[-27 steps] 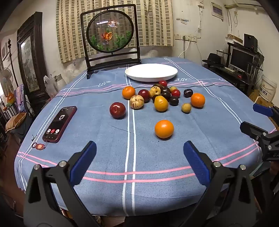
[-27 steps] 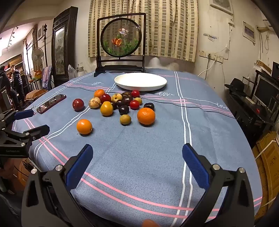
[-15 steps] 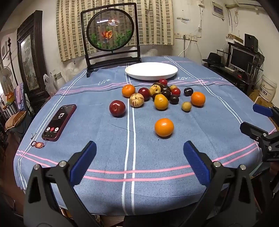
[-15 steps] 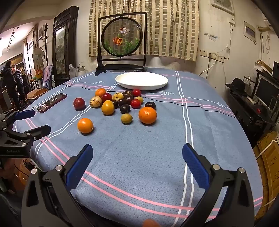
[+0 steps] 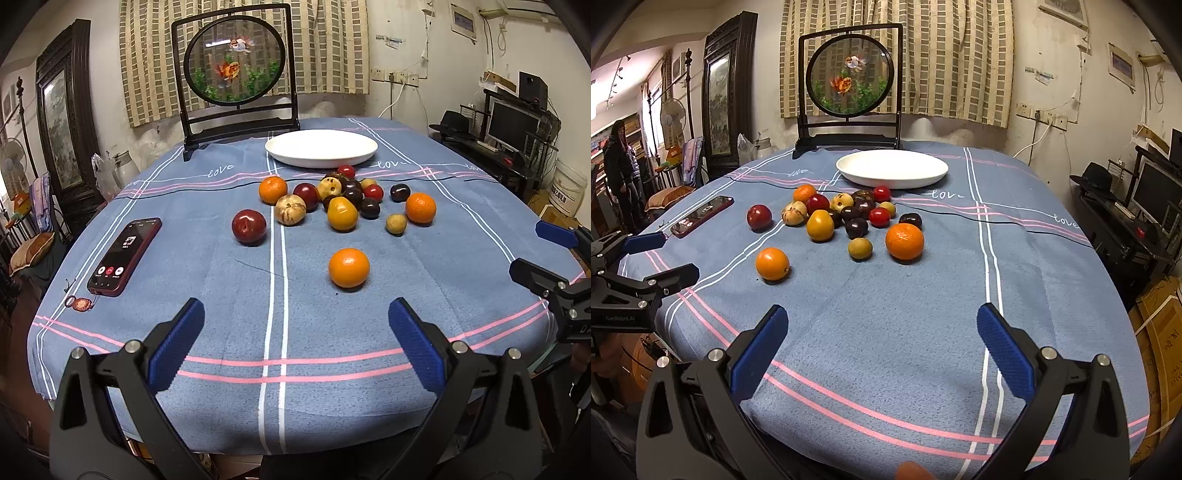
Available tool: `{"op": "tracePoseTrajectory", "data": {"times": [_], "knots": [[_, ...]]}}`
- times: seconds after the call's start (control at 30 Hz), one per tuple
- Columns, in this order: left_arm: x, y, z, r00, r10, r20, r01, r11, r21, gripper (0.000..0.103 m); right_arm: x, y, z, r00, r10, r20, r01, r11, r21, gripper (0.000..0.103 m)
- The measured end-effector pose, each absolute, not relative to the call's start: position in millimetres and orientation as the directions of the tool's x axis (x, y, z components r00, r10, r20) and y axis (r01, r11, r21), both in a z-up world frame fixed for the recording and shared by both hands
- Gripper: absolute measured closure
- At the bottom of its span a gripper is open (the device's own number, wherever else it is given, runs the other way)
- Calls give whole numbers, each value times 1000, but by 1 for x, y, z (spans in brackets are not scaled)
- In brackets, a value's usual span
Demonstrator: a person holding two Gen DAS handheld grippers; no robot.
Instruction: Organize fruits
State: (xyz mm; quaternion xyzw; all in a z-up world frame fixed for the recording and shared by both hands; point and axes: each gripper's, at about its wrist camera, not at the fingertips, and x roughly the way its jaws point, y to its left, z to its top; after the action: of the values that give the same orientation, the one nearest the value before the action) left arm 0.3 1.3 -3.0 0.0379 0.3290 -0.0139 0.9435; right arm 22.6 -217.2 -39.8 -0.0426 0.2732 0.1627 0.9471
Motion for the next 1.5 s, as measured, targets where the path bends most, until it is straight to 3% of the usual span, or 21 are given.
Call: {"op": "tracePoseTrajectory", "data": {"times": [1.5], "knots": [[1, 1, -4, 776, 6, -631, 47, 997, 67, 2, 21, -211, -42, 789, 296, -539, -350, 937, 3, 1]]}}
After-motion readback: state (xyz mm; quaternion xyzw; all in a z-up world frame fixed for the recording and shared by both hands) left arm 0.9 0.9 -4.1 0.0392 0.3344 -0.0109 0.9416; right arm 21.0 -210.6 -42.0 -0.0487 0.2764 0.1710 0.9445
